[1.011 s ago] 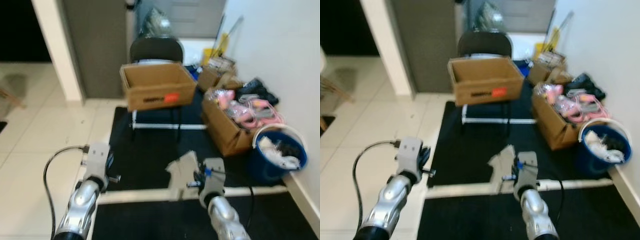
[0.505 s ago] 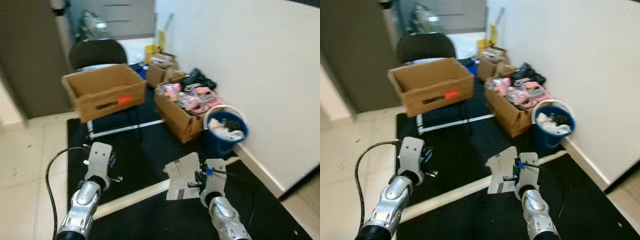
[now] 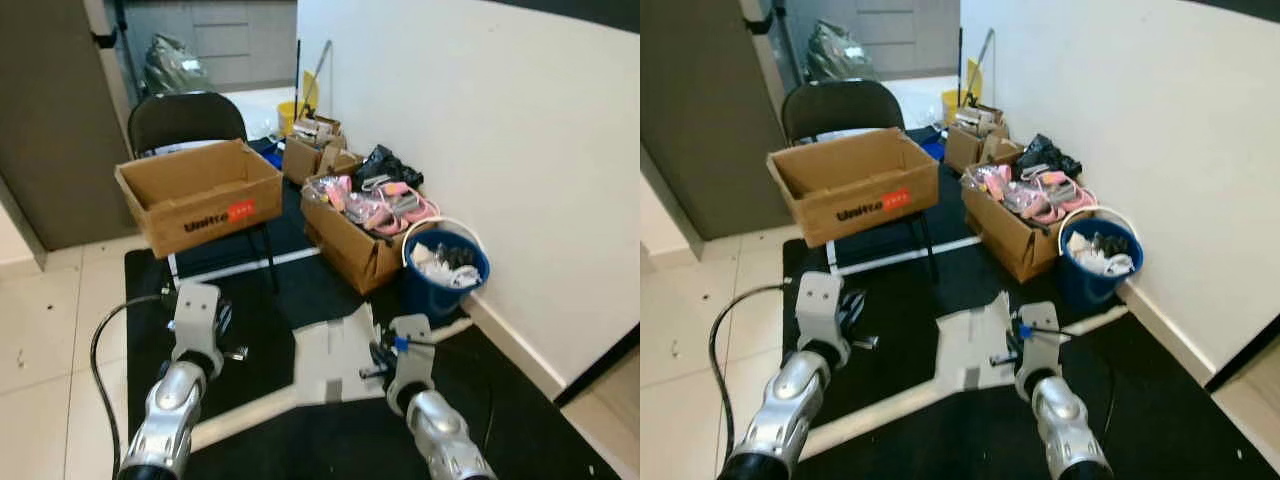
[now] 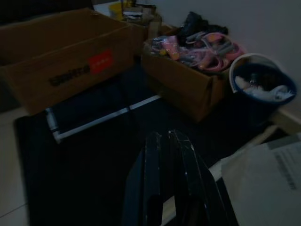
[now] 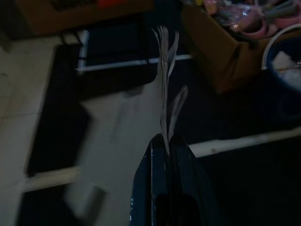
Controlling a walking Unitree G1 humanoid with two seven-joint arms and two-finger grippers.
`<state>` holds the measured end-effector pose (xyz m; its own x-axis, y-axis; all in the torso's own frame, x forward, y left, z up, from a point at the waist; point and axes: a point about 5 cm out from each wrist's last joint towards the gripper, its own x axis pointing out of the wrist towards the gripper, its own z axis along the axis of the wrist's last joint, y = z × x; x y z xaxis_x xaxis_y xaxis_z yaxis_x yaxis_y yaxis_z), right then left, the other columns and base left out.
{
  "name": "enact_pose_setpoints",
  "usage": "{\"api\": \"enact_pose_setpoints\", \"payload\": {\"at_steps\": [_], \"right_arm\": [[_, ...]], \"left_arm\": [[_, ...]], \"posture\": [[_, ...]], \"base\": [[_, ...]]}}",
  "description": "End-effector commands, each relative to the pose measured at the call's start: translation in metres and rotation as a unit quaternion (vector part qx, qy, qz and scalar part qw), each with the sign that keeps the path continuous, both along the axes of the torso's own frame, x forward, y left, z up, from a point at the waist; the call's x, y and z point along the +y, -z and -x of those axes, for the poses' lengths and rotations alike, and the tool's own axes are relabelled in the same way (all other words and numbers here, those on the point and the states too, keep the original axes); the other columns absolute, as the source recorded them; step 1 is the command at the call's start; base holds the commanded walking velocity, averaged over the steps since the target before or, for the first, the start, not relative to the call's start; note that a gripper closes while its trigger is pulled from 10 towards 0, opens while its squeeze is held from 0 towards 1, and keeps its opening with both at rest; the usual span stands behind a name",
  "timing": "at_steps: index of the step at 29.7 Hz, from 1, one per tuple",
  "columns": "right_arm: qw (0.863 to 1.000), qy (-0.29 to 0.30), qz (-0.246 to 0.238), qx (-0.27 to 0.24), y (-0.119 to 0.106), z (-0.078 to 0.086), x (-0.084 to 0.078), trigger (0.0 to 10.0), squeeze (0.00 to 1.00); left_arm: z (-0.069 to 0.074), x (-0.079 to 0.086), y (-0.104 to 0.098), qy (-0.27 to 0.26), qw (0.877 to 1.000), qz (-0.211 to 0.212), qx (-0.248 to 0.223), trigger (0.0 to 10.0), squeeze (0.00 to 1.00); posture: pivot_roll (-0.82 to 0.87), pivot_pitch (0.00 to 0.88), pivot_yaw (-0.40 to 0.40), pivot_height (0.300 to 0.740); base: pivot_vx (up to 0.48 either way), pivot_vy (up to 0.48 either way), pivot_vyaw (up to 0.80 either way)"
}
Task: Picking trash to rubbish bin
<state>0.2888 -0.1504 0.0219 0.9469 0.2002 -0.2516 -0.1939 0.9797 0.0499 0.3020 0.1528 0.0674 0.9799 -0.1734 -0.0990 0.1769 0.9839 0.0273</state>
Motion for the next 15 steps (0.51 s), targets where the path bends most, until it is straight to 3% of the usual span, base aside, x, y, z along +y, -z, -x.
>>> {"api": "enact_pose_setpoints", "payload": {"at_steps": [1,15], "right_arm": [[1.0,-0.002,-0.002,-0.002,-0.001,-0.0017,0.0022,10.0,0.0],[1.0,0.002,-0.005,-0.004,-0.0018,-0.0024,0.0011,10.0,0.0]], "left_arm": [[0.0024,0.0067,0.0034,-0.011,1.0,0.005,0.009,10.0,0.0],[0.0027,0.0076,0.0027,-0.01,1.0,0.005,0.01,10.0,0.0]], "posture": [[0.01,0.039,-0.01,0.74],[0.02,0.042,-0.008,0.74]], "base": [[0.48,0.0,0.0],[0.48,0.0,0.0]]}}
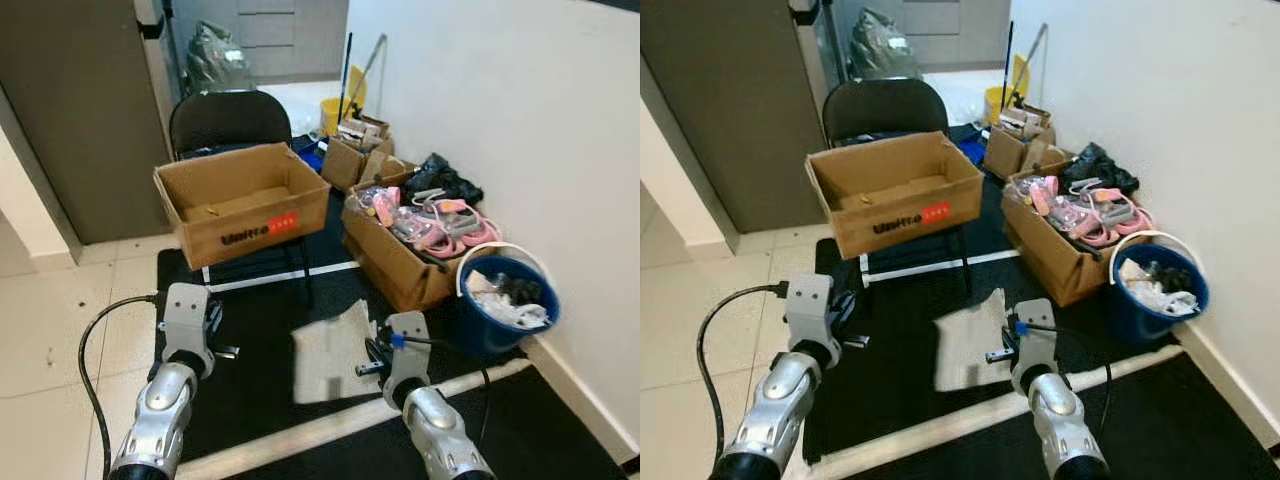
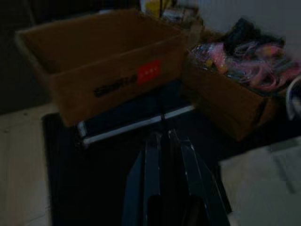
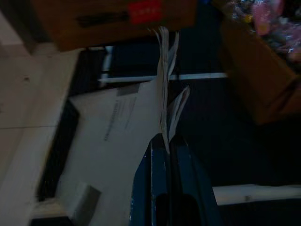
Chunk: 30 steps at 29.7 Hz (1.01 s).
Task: Picking trash to rubbish bin
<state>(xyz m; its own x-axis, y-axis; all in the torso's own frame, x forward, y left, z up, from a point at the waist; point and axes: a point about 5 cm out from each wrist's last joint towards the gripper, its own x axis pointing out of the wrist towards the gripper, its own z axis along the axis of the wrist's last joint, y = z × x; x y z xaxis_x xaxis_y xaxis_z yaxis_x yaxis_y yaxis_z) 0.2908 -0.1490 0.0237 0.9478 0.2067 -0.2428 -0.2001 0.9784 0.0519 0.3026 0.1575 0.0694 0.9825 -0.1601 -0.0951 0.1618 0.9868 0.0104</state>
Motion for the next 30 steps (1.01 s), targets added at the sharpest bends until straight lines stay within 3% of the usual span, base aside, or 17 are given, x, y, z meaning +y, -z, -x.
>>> {"api": "enact_pose_setpoints", "payload": {"at_steps": [1,16,22,30], "right_arm": [[1.0,0.01,-0.005,0.001,0.0,-0.001,-0.001,10.0,0.0],[1.0,-0.003,-0.015,-0.014,-0.007,-0.005,0.004,10.0,0.0],[0.997,-0.018,-0.034,-0.067,-0.034,-0.021,0.014,10.0,0.0],[0.984,-0.104,-0.044,-0.141,-0.08,-0.038,0.041,10.0,0.0]], "left_arm": [[0.003,0.003,0.005,-0.002,1.0,-0.004,0.01,10.0,0.0],[0.003,0.004,0.004,-0.002,1.0,-0.006,0.009,10.0,0.0],[0.003,0.002,0.002,0.006,1.0,-0.012,0.005,10.0,0.0],[0.005,0.003,0.004,0.005,1.0,-0.022,0.006,10.0,0.0]], "posture": [[0.02,0.043,-0.008,0.74],[0.02,0.042,-0.011,0.74],[0.02,0.041,-0.01,0.74],[0.02,0.04,-0.009,0.74]], "base": [[0.48,0.0,0.0],[0.48,0.0,-0.23],[0.48,0.0,0.0],[0.48,0.0,0.0]]}}
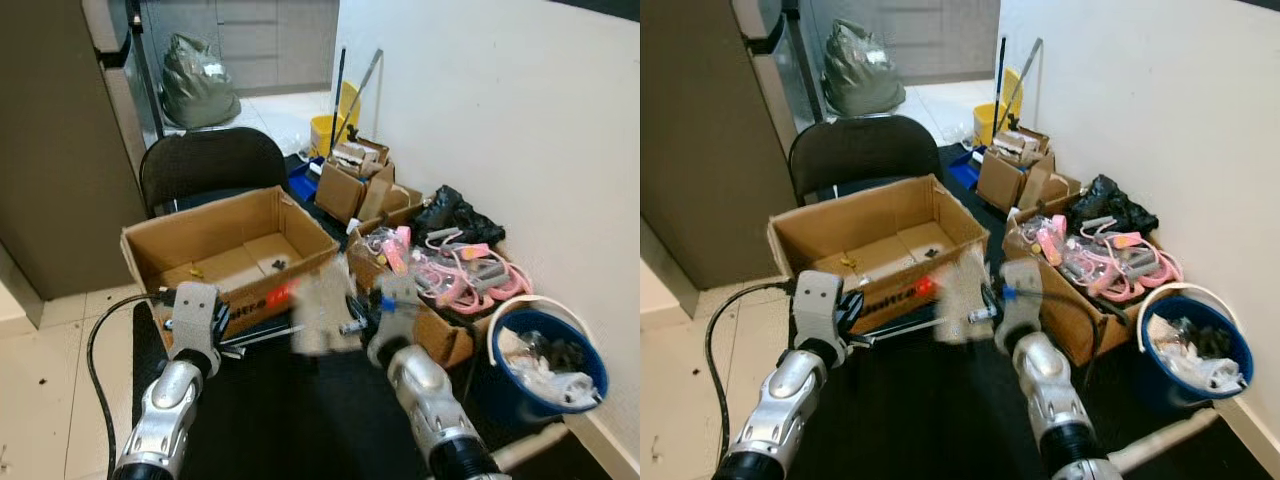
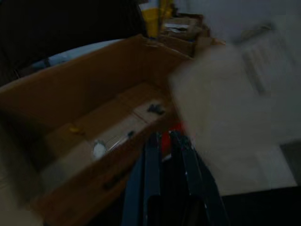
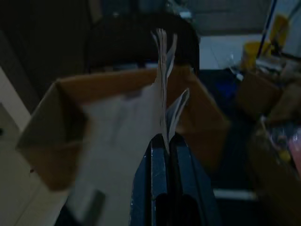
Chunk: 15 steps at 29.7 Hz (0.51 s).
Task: Picking trash to rubbish bin
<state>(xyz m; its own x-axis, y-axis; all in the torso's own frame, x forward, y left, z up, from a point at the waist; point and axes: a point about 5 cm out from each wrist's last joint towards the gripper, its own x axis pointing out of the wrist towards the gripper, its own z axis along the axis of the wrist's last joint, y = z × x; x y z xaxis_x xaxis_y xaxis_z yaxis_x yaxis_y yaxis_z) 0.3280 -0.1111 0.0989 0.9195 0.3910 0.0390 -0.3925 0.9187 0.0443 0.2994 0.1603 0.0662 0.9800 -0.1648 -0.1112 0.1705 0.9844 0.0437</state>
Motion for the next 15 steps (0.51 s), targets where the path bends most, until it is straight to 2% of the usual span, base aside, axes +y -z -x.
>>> {"api": "enact_pose_setpoints", "payload": {"at_steps": [1,6,7,9,15], "right_arm": [[1.0,-0.023,-0.009,-0.02,-0.015,-0.003,0.008,10.0,0.0],[0.997,-0.043,-0.022,-0.053,-0.037,-0.009,0.016,10.0,0.0],[0.995,-0.06,-0.028,-0.07,-0.051,-0.012,0.022,10.0,0.0],[0.994,-0.076,-0.032,-0.077,-0.059,-0.014,0.028,10.0,0.0],[0.993,-0.087,-0.027,-0.076,-0.061,-0.015,0.035,10.0,0.0]], "left_arm": [[0.002,0.001,0.001,-0.002,1.0,-0.004,0.001,10.0,0.0],[0.001,0.004,0.0,-0.007,1.0,-0.004,0.0,10.0,0.0],[0.001,0.005,-0.001,-0.008,1.0,-0.005,0.0,10.0,0.0],[0.0,0.005,-0.001,-0.009,1.0,-0.006,-0.001,10.0,0.0],[0.0,0.006,-0.002,-0.012,1.0,-0.008,-0.003,10.0,0.0]], "posture": [[0.03,0.041,-0.012,0.74],[0.03,0.042,-0.014,0.74],[0.03,0.043,-0.013,0.74],[0.03,0.043,-0.013,0.74],[0.03,0.043,-0.016,0.74]], "base": [[0.48,0.0,0.0],[0.48,0.0,0.0],[0.48,0.0,0.0],[0.48,0.0,0.0],[0.48,0.0,0.0]]}}
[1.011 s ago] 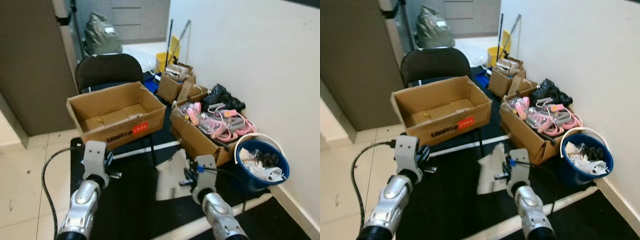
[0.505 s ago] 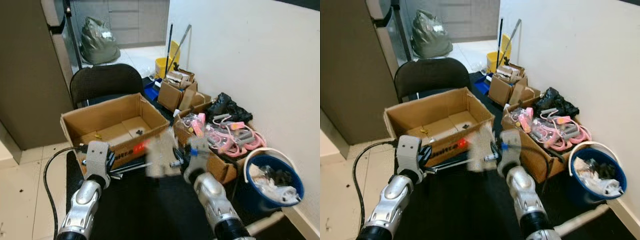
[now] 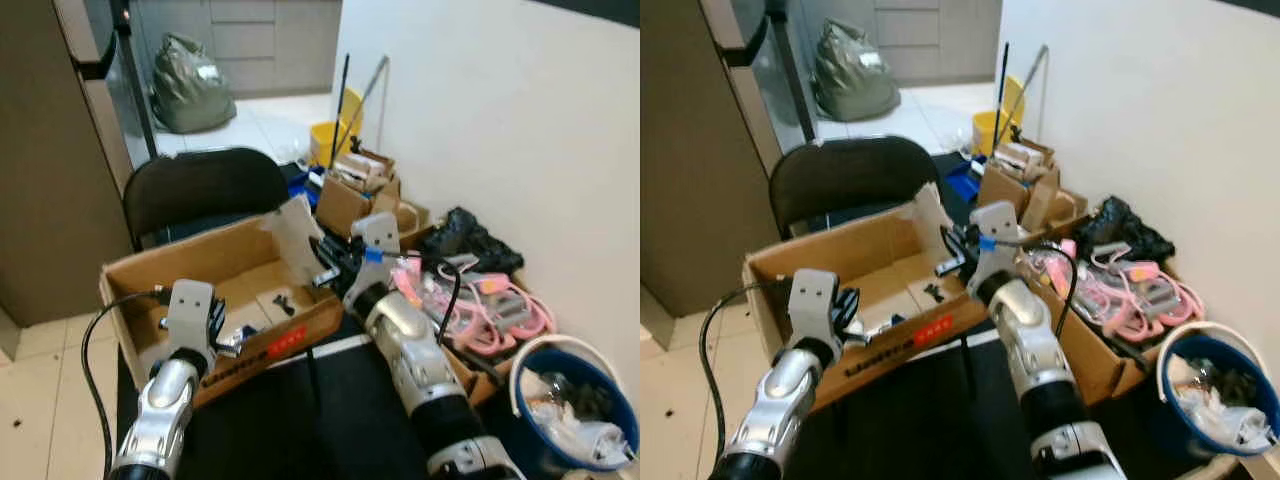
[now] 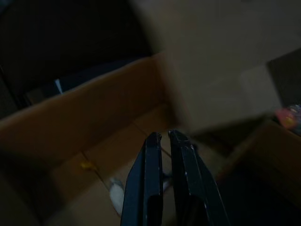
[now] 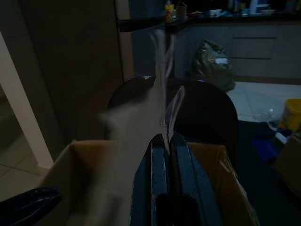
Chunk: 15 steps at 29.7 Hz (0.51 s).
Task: Picking trash to rubbish bin
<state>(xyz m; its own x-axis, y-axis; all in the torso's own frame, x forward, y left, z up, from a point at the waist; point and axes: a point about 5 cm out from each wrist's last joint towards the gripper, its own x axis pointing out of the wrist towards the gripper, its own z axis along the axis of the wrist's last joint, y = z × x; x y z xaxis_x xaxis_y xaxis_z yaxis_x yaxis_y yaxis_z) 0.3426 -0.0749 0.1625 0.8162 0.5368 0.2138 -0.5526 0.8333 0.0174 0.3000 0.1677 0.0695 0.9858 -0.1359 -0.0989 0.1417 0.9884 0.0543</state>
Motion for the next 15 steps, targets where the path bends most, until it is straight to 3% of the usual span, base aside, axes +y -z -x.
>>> {"api": "enact_pose_setpoints", "payload": {"at_steps": [1,8,15], "right_arm": [[1.0,0.0,0.009,0.009,0.004,0.0,-0.001,10.0,0.0],[1.0,0.009,0.017,0.024,0.012,0.002,-0.002,10.0,0.0],[0.999,0.016,0.017,0.031,0.015,0.003,-0.005,10.0,0.0]], "left_arm": [[0.001,-0.001,0.002,0.001,1.0,-0.004,0.004,10.0,0.0],[0.005,0.002,0.003,-0.007,1.0,-0.006,0.005,10.0,0.0],[0.006,0.0,0.002,0.002,1.0,-0.013,-0.002,10.0,0.0]], "posture": [[0.03,0.044,-0.019,0.74],[0.04,0.047,-0.024,0.74],[0.04,0.046,-0.024,0.74]], "base": [[0.48,0.0,0.0],[0.466,0.0,0.0],[0.0,0.0,0.0]]}}
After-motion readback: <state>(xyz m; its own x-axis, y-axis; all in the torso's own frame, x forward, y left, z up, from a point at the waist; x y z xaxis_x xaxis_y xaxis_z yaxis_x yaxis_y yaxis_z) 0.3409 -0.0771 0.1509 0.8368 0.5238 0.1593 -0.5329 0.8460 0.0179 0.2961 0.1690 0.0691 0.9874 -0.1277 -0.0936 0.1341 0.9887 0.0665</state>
